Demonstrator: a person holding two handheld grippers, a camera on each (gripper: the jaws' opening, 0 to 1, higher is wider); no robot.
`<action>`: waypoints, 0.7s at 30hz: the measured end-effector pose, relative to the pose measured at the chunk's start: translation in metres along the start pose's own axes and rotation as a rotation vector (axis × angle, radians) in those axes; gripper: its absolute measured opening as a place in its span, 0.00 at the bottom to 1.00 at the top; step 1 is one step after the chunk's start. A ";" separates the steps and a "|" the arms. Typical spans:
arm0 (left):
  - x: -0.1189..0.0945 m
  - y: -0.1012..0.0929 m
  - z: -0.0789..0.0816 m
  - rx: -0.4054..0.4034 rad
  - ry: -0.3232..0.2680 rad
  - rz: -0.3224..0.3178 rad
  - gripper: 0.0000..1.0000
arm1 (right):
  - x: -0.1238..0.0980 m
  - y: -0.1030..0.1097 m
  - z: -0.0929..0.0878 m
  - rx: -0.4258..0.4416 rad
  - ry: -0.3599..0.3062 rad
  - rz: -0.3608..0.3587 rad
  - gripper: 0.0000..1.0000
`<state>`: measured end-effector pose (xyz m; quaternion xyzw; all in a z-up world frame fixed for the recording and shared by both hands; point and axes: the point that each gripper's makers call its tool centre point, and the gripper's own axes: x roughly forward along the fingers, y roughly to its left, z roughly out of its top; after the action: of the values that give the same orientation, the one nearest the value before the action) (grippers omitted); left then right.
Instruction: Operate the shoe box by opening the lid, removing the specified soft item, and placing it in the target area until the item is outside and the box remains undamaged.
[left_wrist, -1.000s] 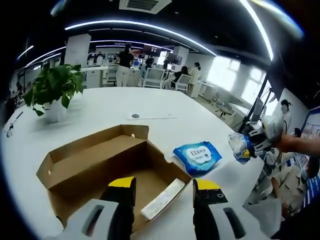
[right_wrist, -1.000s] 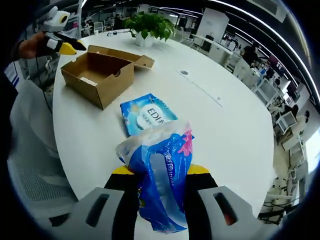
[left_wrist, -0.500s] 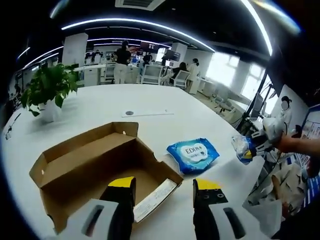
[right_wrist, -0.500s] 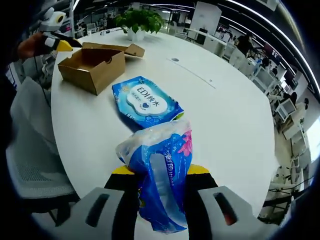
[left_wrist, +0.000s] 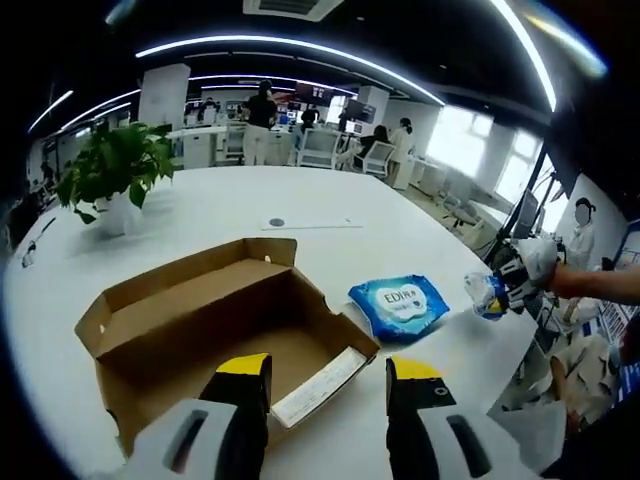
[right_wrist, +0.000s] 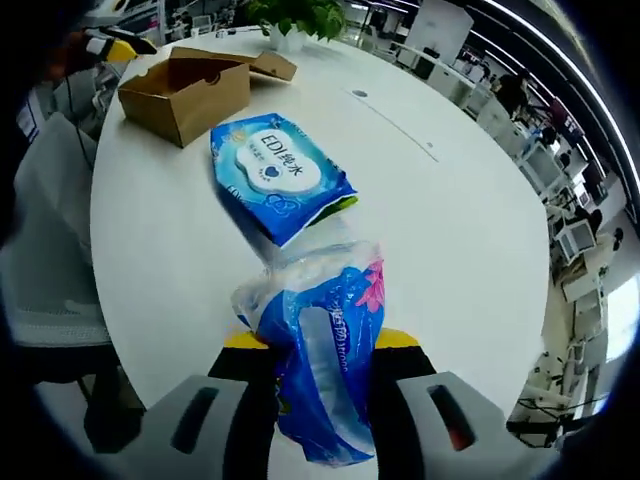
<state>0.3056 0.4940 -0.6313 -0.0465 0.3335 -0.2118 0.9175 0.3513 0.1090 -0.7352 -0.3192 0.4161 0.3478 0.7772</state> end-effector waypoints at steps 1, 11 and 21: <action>-0.003 0.003 -0.002 -0.006 0.001 0.011 0.46 | 0.002 -0.002 0.000 -0.020 0.010 0.001 0.31; -0.020 0.019 -0.014 -0.029 0.014 0.063 0.46 | 0.034 -0.021 0.003 -0.189 0.103 0.014 0.32; -0.030 0.025 -0.017 -0.029 0.028 0.092 0.47 | 0.059 -0.022 0.009 -0.275 0.145 0.055 0.33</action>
<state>0.2825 0.5305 -0.6324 -0.0412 0.3512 -0.1652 0.9207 0.3969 0.1205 -0.7782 -0.4352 0.4282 0.3984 0.6845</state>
